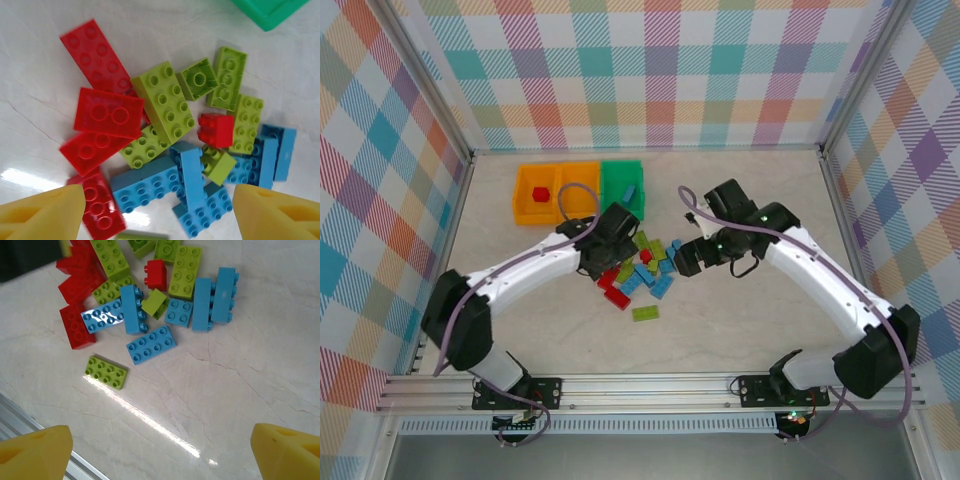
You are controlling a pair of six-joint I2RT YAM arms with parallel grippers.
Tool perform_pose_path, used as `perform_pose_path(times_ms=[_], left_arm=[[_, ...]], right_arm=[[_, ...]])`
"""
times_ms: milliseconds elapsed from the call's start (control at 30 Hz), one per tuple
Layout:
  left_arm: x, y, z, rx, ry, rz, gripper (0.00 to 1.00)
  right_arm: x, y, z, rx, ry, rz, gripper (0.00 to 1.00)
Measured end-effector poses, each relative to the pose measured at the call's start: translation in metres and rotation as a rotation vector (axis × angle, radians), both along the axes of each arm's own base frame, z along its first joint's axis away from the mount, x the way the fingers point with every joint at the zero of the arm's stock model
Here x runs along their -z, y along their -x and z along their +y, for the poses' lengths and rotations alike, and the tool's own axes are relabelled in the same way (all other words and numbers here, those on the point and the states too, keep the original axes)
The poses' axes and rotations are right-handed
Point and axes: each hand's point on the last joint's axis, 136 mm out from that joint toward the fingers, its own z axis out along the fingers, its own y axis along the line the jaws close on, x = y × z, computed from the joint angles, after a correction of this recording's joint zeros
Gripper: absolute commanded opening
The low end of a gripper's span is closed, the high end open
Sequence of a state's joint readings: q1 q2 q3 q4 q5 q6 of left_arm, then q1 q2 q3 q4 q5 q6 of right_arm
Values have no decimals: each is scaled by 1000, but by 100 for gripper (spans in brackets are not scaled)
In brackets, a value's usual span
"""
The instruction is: Sort the legos into containers by color
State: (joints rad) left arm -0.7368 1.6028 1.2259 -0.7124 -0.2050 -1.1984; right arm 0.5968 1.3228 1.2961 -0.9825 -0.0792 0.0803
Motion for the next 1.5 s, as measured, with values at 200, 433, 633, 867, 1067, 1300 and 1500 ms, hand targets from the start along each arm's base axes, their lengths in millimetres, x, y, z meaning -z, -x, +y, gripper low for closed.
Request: perform_pose_path(times_ms=[200, 433, 633, 867, 1067, 1300, 1500], left_arm=[[41, -24, -24, -106, -18, 90, 73], [54, -46, -44, -157, -20, 114, 69], [66, -38, -31, -177, -93, 151, 61], [75, -33, -22, -165, -151, 179, 57], [78, -36, -17, -133, -173, 164, 57], [78, -47, -16, -91, -168, 140, 64], [77, -55, -16, -50, -171, 120, 56]], right_arm=[[-23, 1, -3, 23, -50, -73, 95], [-17, 4, -7, 27, -43, -72, 96], [-7, 6, -7, 31, -35, -58, 96], [-16, 5, -7, 40, -60, -84, 97], [-19, 5, -7, 45, -71, -94, 97], [-20, 5, -7, 57, -77, -89, 98], [-20, 5, -7, 65, -81, -86, 98]])
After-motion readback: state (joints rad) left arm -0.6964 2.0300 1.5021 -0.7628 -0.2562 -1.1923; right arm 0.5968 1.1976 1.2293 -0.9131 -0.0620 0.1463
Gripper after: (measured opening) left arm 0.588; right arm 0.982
